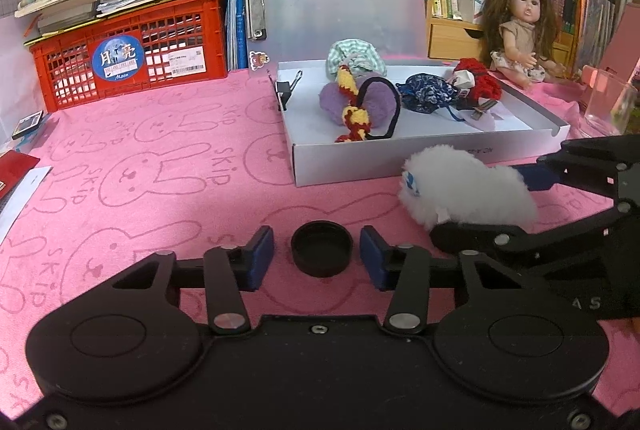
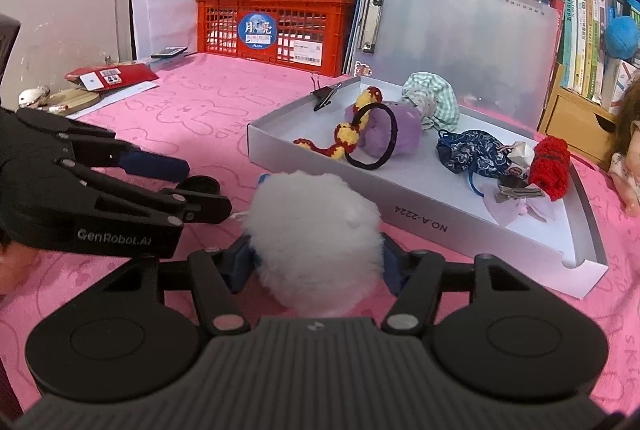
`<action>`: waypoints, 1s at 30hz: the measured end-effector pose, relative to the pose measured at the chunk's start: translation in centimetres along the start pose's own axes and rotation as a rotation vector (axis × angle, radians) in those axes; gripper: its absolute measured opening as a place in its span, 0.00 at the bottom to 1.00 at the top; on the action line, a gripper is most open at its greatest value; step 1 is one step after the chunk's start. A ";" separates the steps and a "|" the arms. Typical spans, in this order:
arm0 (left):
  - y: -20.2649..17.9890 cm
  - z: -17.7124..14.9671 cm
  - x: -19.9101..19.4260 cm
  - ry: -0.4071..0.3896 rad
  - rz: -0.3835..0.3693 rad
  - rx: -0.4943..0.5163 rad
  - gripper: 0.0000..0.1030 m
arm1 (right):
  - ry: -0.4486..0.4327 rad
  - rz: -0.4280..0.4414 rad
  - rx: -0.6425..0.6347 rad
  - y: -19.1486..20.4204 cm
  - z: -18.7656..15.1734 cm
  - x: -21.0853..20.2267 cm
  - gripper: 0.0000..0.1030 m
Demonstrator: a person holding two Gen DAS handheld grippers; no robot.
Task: Organize objects
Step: 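Grasp the white fluffy toy with the right tool while the left tool approaches the black lid, then grasp the black lid with the left tool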
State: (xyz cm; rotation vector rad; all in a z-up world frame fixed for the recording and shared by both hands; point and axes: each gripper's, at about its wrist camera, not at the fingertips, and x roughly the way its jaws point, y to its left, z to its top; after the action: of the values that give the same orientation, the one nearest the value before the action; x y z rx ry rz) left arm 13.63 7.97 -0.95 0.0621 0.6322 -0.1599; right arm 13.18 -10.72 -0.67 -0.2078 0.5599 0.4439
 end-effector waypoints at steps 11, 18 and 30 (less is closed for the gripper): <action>-0.9 -0.5 -0.6 -0.022 0.010 -0.007 0.30 | -0.024 -0.022 0.013 -0.2 0.0 -0.4 0.64; -1.0 0.0 -0.6 0.003 0.019 -0.033 0.29 | -0.018 -0.018 0.042 -0.7 0.0 -0.3 0.64; -1.9 1.5 -2.1 0.002 -0.031 -0.075 0.29 | -0.078 -0.038 0.084 -2.2 0.9 -3.4 0.63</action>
State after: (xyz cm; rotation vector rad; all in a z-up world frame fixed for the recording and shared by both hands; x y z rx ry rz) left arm 12.53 6.25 1.48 -0.0196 0.6410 -0.1655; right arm 12.05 -13.53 2.10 -0.1202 0.4965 0.3897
